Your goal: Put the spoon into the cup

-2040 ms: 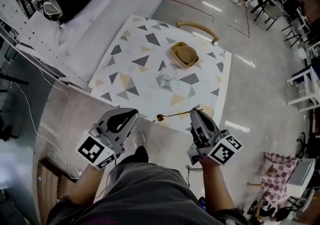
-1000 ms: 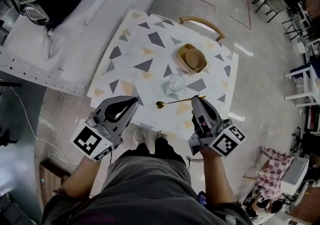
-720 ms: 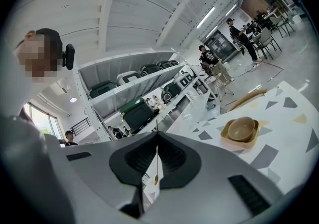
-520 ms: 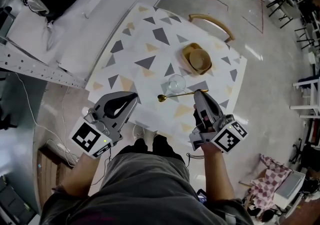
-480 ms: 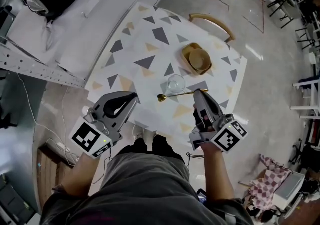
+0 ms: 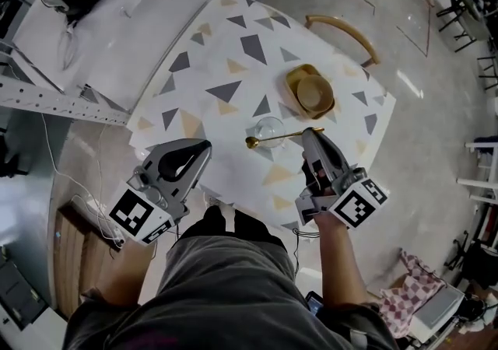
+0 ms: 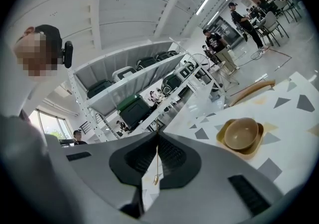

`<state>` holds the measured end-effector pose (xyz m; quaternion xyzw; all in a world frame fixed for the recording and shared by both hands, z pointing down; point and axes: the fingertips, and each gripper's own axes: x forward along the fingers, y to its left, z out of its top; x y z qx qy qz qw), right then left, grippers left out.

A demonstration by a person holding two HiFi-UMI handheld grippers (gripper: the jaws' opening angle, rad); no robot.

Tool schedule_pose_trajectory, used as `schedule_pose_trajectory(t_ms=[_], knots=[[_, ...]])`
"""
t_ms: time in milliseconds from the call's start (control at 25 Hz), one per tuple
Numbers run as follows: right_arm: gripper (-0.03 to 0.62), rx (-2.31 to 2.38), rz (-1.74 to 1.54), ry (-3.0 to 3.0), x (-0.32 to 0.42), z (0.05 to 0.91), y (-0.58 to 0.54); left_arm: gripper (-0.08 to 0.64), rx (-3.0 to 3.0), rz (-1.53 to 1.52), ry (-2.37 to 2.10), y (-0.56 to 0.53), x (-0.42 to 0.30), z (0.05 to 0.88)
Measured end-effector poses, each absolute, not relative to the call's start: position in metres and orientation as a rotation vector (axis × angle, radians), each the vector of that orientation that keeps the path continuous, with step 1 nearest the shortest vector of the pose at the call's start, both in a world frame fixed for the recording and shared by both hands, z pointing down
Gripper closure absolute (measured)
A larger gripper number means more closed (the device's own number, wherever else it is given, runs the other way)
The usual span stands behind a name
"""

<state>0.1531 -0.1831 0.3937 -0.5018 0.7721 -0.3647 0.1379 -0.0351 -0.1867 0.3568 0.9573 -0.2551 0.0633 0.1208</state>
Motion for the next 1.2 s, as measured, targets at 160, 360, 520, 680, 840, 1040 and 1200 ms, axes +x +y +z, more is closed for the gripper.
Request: schedule_pose_trajectory(t_ms=[160,360,520,680,840,1040,1200], knots=[[0.568,-1.450,-1.070,2.255,0.159,0.406,-0.192,0.545,2.777,0.212,-0.763,-0.188,-0.029,0.365],[0.569,-1.468,-1.103,2.250,0.171,0.427,-0.198,0.545,2.762,0.233,-0.785,-0.189,-0.025,0.374],[0.569,-1.481,-1.130,2.245,0.177,0.442,-0.203,0.545,2.745,0.251,-0.802,-0.190,-0.025,0.381],[0.569,-1.492,-1.143,2.266,0.178,0.454,-0.205,0.545,2.728,0.269,-0.816,-0.191,-0.026,0.389],[0.569,-1.506,-1.156,2.266,0.182,0.465,-0.207,0.545,2.712,0.279,-0.821,-0.190,-0.026,0.397],[0.569,-1.527,-1.163,2.271,0.187,0.477,-0.211,0.545,2.699,0.293,-0.822,-0.191,-0.023,0.405],[0.569,-1.533,-1.158,2.303,0.184,0.485,-0.213,0.545,2.689,0.300,-0.822,-0.190,-0.021,0.410]])
